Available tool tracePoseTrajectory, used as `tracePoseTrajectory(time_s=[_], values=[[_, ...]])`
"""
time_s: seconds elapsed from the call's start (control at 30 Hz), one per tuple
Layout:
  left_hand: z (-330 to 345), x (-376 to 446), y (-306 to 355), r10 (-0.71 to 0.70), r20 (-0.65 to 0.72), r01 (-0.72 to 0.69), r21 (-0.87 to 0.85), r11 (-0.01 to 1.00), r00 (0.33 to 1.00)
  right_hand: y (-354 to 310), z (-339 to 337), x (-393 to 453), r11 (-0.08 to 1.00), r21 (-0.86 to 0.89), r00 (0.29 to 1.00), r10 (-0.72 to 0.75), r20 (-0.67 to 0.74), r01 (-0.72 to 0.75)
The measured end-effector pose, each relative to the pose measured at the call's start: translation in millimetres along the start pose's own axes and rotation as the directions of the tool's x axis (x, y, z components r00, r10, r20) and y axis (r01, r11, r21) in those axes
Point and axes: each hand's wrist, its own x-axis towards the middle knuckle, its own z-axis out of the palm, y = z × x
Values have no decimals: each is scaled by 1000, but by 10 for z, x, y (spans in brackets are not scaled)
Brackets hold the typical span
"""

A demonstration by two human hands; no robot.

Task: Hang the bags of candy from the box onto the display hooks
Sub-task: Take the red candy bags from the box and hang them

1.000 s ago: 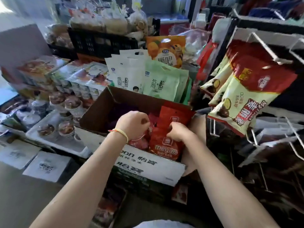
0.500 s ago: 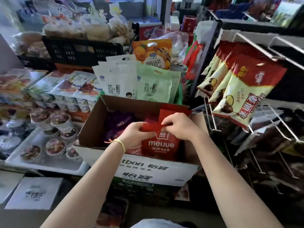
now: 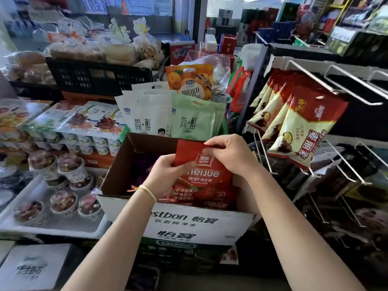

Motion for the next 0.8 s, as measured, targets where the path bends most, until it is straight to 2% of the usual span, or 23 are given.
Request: tracePoseTrajectory(time_s=[0.13, 0.23, 0.3, 0.5, 0.8], values=[[-84, -58, 138, 26, -138, -58, -235, 970, 990, -110, 2, -33, 941, 335, 985, 97, -141, -45], [-153, -131, 244, -10, -171, -63, -414, 908, 985, -196, 44, -85, 753, 648, 978, 200, -56, -117], [-164, -188, 309, -20, -143, -44, -436, 899, 990, -254, 108, -131, 640, 750, 972, 236, 18, -169], [106, -319, 534, -13, -100, -29, -403, 915, 995, -286, 15, -360, 544, 798, 935, 347, 68, -260], [1424, -400, 791, 36, -152, -80, -296, 952, 988, 198, -1055, -910, 527, 830, 933, 360, -23, -183]])
